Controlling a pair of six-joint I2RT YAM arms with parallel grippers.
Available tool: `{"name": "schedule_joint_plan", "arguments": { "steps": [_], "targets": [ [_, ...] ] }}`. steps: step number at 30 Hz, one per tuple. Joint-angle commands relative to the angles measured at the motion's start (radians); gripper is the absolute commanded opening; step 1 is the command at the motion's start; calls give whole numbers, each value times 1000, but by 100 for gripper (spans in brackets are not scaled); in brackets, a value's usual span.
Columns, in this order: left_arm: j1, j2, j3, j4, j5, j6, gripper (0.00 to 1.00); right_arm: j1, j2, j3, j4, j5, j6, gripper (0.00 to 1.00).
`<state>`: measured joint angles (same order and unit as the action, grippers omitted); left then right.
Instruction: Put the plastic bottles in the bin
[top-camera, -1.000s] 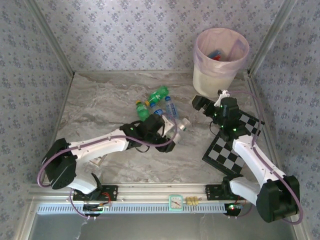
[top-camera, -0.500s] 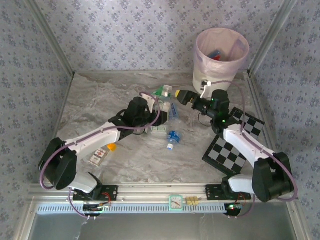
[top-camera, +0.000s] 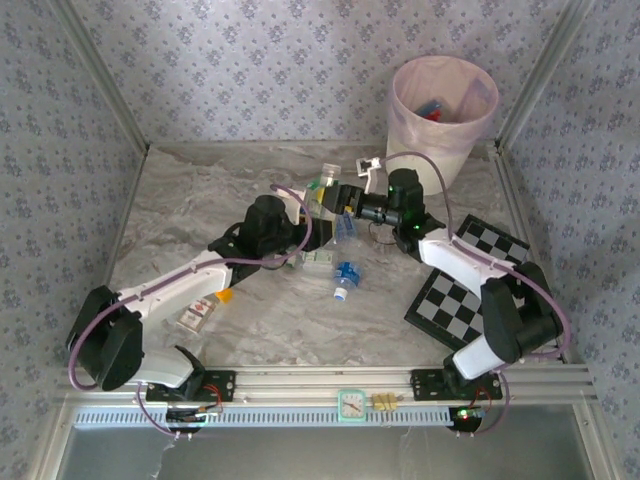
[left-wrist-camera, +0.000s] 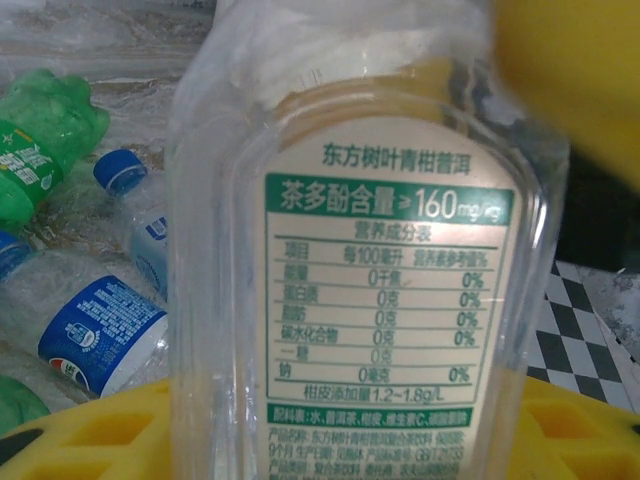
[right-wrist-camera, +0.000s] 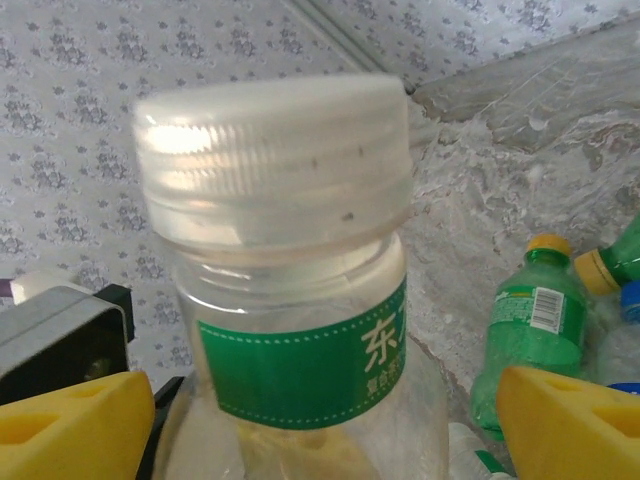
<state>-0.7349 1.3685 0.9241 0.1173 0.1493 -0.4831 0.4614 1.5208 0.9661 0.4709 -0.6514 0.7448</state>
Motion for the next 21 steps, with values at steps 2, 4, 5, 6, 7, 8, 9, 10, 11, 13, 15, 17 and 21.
{"name": "schedule_joint_plan", "arguments": {
  "steps": [2,4,5,6,7,8,9,10,11,13,15,17,21],
  "targets": [
    [8,-29,-3,34,3,12,58,15,14,46,-32,-43,-31,88],
    [9,-29,-4,36,3,11,59,21,10,55,-70,-39,-56,87],
    [9,-29,-4,36,3,11,59,25,9,59,-91,-34,-68,86],
    [11,-28,-2,38,3,9,59,27,9,62,-104,-32,-78,85],
    [11,-28,-2,39,3,8,59,31,7,68,-116,-31,-87,84],
    [11,-28,-4,39,3,6,59,33,7,71,-130,-30,-97,82],
    [11,-28,-4,41,3,6,60,35,7,75,-140,-27,-104,81],
    [11,-29,-4,41,4,5,60,36,9,77,-148,-24,-107,79],
    [12,-29,-4,41,4,3,61,38,9,78,-154,-20,-107,76],
    [11,-31,-5,39,3,2,61,39,10,80,-161,-13,-108,71],
    [11,-34,-6,40,4,1,62,39,12,80,-161,-7,-108,65],
    [11,-36,-7,39,6,1,63,39,12,80,-163,2,-142,59],
    [11,-32,-13,35,6,-5,74,36,9,77,-174,53,-160,54]
  ]
}}
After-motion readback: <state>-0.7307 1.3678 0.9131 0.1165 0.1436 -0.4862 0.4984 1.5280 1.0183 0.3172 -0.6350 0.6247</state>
